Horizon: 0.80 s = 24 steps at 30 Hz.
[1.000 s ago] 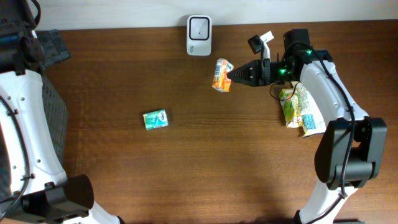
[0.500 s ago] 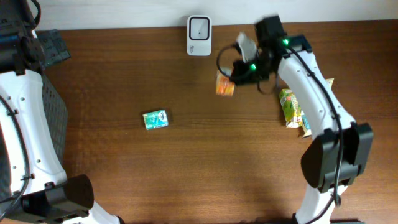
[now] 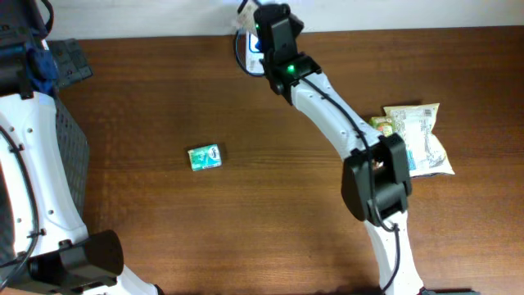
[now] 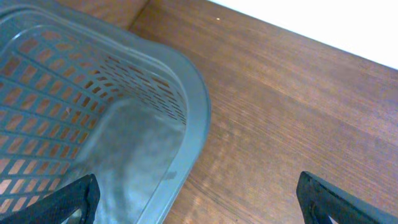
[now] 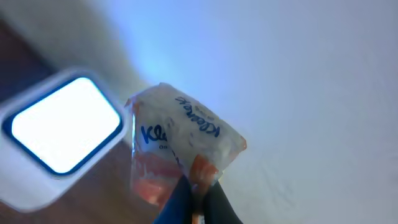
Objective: Scan the item barcode
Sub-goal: 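Hold the orange tissue pack in front of the scanner window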
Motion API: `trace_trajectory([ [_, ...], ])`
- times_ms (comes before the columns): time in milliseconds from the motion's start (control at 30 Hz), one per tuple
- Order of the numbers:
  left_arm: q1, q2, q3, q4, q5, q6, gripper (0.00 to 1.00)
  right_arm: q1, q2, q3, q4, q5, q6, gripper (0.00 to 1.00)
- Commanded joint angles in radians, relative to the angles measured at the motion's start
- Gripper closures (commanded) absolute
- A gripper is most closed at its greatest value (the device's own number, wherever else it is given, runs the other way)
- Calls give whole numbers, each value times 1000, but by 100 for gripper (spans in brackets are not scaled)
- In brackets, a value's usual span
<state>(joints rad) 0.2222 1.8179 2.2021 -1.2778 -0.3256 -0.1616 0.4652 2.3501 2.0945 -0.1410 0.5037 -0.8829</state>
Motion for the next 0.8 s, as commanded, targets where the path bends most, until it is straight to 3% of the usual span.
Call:
trace_trajectory([
  [0,6,2,0,0,0,-9,1,-8,77,5,25,-101,-135,96],
  [200,6,2,0,0,0,-9,1,-9,133,5,87,-101,-161,96],
  [667,6,2,0,0,0,-9,1,-7,84,5,92,-44,-156,96],
  [767,6,2,0,0,0,-10,1,-8,-10,5,11,-76,-23,96],
])
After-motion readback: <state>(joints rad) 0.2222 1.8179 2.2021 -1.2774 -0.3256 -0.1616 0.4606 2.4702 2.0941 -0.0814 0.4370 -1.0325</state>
